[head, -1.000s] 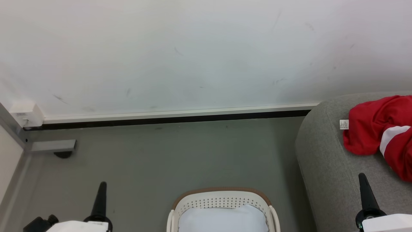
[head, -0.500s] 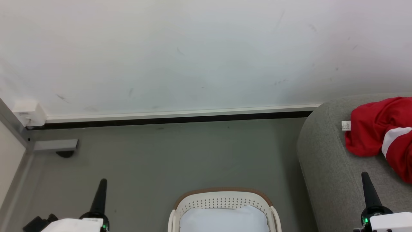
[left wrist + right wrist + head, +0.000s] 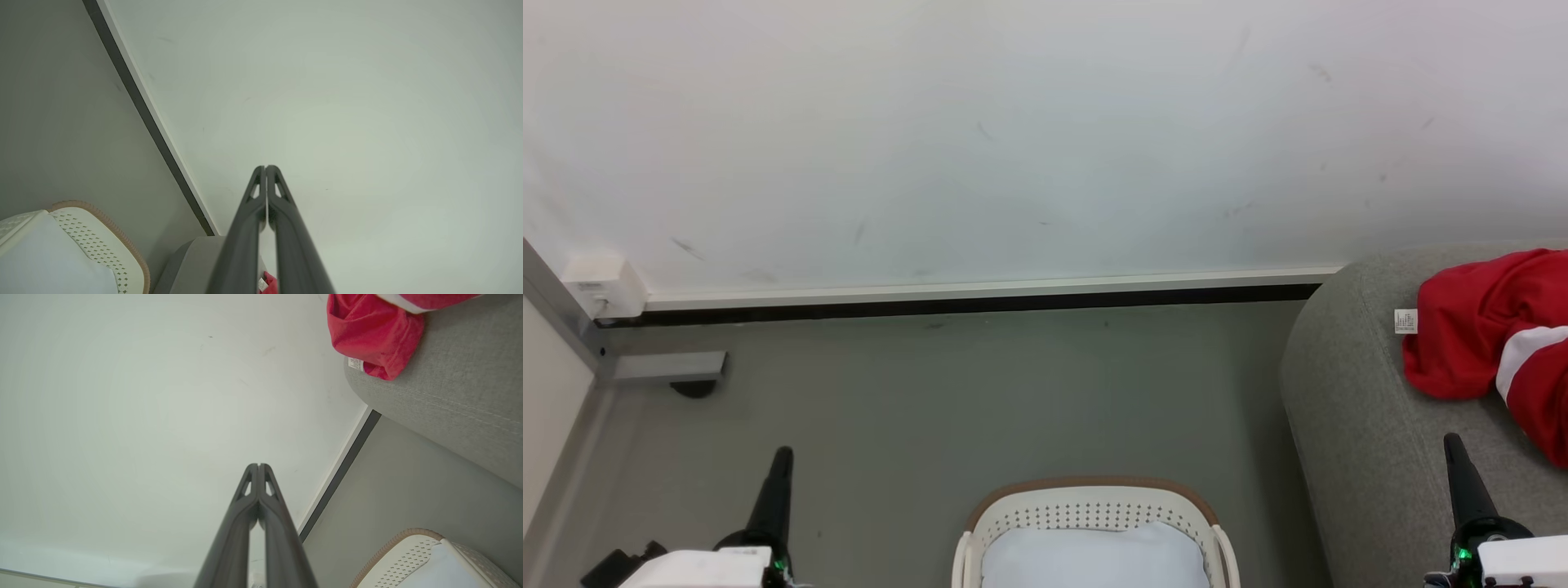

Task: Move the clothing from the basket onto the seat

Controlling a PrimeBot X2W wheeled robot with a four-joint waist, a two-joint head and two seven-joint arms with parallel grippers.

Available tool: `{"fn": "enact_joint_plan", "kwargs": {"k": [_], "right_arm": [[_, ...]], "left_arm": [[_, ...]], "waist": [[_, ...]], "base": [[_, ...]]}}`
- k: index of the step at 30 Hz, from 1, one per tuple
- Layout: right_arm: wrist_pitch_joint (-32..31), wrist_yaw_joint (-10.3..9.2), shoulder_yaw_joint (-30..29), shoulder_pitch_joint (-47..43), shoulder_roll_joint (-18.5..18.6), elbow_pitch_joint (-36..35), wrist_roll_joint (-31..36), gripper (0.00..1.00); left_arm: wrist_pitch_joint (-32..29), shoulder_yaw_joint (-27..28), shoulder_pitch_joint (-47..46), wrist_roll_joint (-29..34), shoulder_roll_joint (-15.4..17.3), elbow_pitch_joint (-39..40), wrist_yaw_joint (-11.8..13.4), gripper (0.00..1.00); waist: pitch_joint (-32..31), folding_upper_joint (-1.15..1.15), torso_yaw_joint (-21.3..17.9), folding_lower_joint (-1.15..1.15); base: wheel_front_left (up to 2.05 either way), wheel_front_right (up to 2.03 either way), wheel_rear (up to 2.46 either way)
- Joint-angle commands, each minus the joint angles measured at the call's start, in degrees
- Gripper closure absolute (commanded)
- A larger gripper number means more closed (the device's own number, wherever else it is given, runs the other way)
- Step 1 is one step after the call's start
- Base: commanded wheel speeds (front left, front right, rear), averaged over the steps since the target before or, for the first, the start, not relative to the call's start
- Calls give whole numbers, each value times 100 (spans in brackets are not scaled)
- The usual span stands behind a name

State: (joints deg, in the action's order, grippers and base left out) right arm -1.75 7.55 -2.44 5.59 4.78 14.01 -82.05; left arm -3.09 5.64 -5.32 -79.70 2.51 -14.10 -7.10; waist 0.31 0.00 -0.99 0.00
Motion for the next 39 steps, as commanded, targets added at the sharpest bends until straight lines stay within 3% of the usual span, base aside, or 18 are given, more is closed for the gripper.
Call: {"fn": "enact_joint_plan", "kwargs": {"k": [1,31,39], "right_arm": [[-34,-9,-46,81,-6,-2,-141,100],[-340,-12,-243,125,-46,34,-1217,100],[-352,-12,-247,117,-50,34,-1203,100]], "left_arm": [[-55,41,-76,-137,52,9,-32,100],[-373,114,-163,-1302,58,-39,-55,100],[-377,113,-160,-1296,57,-39,-55,100]], "waist": [[-2,0,6,0],[-29,0,98,0],[-30,0,99,0]], "base": [[0,0,0],[0,0,0],[0,0,0]]}}
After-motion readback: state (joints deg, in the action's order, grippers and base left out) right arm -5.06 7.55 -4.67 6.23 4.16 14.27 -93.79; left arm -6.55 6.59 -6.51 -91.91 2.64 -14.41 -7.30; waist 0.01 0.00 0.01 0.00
